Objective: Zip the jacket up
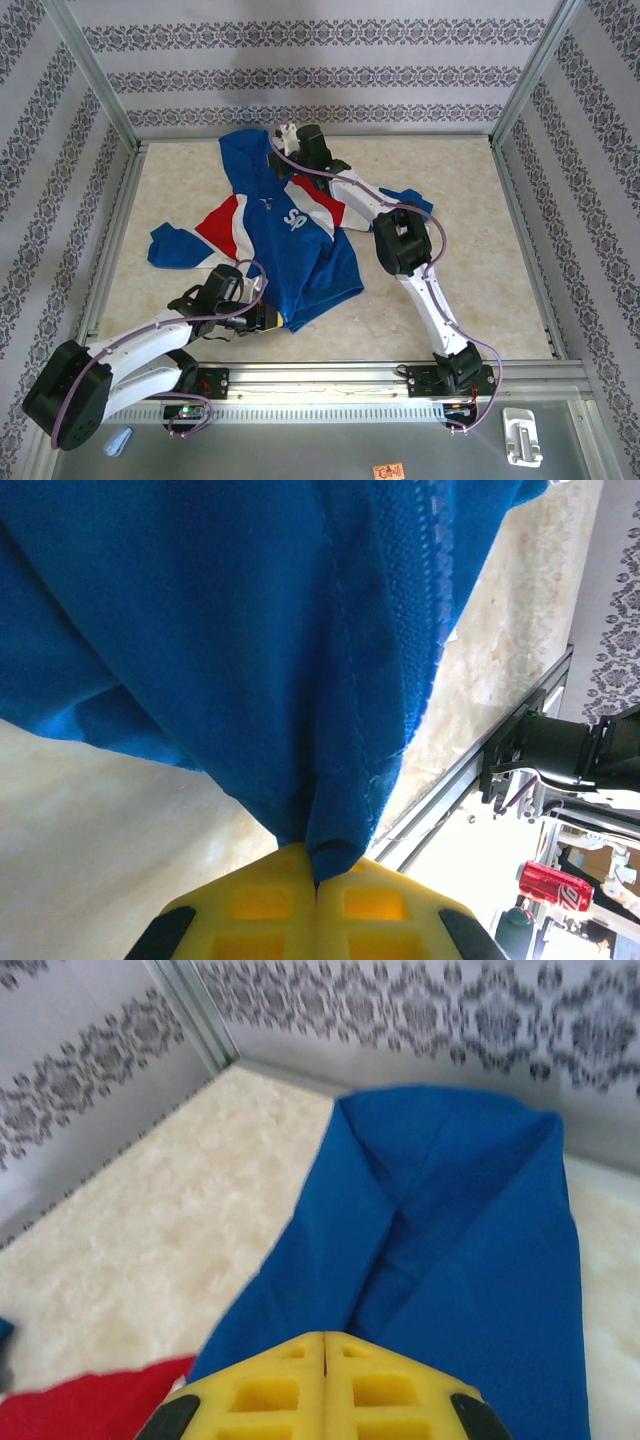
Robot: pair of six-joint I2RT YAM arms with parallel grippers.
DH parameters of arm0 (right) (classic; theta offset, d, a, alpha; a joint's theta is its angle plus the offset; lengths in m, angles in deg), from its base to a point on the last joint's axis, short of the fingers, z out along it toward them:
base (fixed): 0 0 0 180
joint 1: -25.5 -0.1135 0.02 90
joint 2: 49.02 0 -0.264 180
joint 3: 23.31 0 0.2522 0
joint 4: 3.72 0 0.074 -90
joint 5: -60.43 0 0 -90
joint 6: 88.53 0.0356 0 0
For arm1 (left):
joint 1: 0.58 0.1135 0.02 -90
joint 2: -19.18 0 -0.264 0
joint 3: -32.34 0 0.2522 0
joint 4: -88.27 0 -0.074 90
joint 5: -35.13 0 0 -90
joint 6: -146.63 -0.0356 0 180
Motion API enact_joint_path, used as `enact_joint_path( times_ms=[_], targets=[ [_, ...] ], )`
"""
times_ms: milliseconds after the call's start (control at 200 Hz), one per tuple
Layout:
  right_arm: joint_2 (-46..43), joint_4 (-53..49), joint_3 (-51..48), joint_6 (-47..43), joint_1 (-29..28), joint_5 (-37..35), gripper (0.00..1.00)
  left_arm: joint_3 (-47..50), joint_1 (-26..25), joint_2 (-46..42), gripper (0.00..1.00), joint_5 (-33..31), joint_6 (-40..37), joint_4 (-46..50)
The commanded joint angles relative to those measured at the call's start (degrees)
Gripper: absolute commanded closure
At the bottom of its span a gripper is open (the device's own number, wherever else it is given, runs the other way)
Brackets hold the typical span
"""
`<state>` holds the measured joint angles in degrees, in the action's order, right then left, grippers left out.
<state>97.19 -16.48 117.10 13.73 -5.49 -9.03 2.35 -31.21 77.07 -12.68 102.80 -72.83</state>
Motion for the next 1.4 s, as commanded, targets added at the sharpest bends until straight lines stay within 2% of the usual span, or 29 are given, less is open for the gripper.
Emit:
enact_joint_path(
  times_ms=[0, 60, 160, 325, 360, 420, 515, 625, 824, 1039, 1239, 1399],
  targets=[
    [-6.86, 1.46, -4.93, 1.02, -0.28, -0.65, 1.00, -1.96, 0.39, 0.61, 1.00, 0.60, -2.19, -1.35],
    [-8.39, 1.15, -7.19, 1.40, -0.48, -0.06, 1.00, -1.75, 0.40, 0.78, 1.00, 0.37, -2.24, -1.69],
    [-10.97, 1.63, -11.96, 2.84, -1.13, 0.55, 0.91, -1.53, 0.48, 0.87, 1.00, -0.31, -2.04, -1.73],
    [-15.92, 2.92, -20.84, 3.56, -2.74, -0.54, 0.82, -1.44, 0.75, 0.94, 1.00, -2.58, -1.27, -2.46],
    [-16.90, 2.74, -22.40, 3.59, -2.98, -0.76, 0.81, -1.40, 0.77, 1.07, 0.96, -2.56, -1.23, -2.85],
    [-18.77, 2.70, -25.15, 3.98, -3.16, -1.00, 0.80, -2.09, 1.26, 1.49, 0.82, -2.64, -1.86, -1.62],
    [-22.70, 2.83, -30.80, 4.40, -3.28, -2.17, 0.78, -4.57, 2.80, 0.42, 0.67, -3.20, -4.47, 3.56],
    [-28.29, 2.46, -37.50, 3.62, -3.21, -4.95, 0.75, -8.20, 6.14, -3.14, 0.59, -4.28, -7.96, 10.79],
    [-39.25, 1.47, -49.54, 1.78, -2.74, -9.04, 0.69, -15.74, 16.16, -8.49, 0.55, -6.53, -13.88, 22.36],
    [-51.75, 0.21, -61.46, 0.23, -2.33, -13.44, 0.61, -26.14, 24.78, -9.26, 0.47, -12.40, -24.30, 32.64],
    [-65.06, -1.40, -71.39, -1.23, -1.72, -19.20, 0.50, -32.97, 30.29, -9.12, 0.39, -19.18, -32.01, 34.96],
    [-77.44, -2.79, -80.07, -1.12, -0.87, -25.97, 0.40, -31.55, 31.46, -13.33, 0.30, -26.81, -33.52, 31.50]
  ],
)
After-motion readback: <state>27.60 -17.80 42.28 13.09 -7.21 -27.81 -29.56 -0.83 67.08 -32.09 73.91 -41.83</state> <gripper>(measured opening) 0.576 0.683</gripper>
